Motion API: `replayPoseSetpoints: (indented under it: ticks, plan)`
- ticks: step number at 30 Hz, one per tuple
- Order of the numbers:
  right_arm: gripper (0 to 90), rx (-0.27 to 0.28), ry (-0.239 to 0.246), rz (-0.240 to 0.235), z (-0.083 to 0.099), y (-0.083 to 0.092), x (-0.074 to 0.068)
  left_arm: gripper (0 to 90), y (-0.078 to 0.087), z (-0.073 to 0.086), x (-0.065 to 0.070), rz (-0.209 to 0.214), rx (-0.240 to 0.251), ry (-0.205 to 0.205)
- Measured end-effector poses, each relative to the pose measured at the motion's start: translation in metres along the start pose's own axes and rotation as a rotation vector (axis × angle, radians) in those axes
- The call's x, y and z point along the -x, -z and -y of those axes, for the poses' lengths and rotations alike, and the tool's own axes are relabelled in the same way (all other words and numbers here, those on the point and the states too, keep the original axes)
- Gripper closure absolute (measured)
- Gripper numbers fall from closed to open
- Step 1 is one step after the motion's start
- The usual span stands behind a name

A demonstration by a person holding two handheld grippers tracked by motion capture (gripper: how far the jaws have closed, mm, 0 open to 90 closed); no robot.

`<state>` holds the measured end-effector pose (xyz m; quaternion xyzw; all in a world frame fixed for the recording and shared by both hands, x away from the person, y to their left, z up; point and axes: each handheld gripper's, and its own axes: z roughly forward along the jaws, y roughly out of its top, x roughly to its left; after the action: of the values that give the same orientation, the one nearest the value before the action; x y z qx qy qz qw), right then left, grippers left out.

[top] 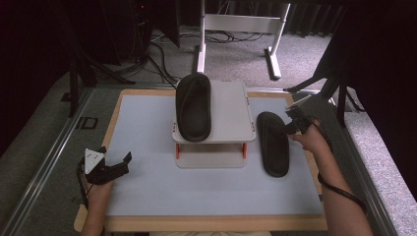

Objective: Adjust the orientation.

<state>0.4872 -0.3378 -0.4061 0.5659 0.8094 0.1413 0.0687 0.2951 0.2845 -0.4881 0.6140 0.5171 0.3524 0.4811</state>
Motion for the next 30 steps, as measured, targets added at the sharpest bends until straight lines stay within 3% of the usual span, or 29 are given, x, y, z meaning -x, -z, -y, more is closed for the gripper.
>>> replayPoseSetpoints:
  ticks: [3,4,8,19,30]
  plan:
    - [61.2,-0.022,-0.027,-0.006,-0.001,-0.002,-0.001,2.1,0.0,0.0,0.0,-0.001,-0.001,-0.002]
    - [68.1,-0.032,-0.052,-0.008,-0.002,-0.003,-0.002,2.0,0.0,0.0,0.0,-0.001,-0.001,-0.001]
    - [73.0,-0.049,-0.072,0.014,-0.005,-0.004,-0.005,2.0,0.0,0.0,0.0,-0.001,0.0,0.0]
    - [75.0,-0.075,-0.097,0.029,-0.008,0.002,-0.003,2.0,0.0,0.0,0.0,-0.002,-0.002,-0.006]
    - [75.3,-0.055,-0.119,0.017,-0.017,0.031,0.001,2.0,0.0,0.0,0.0,0.001,-0.003,-0.006]
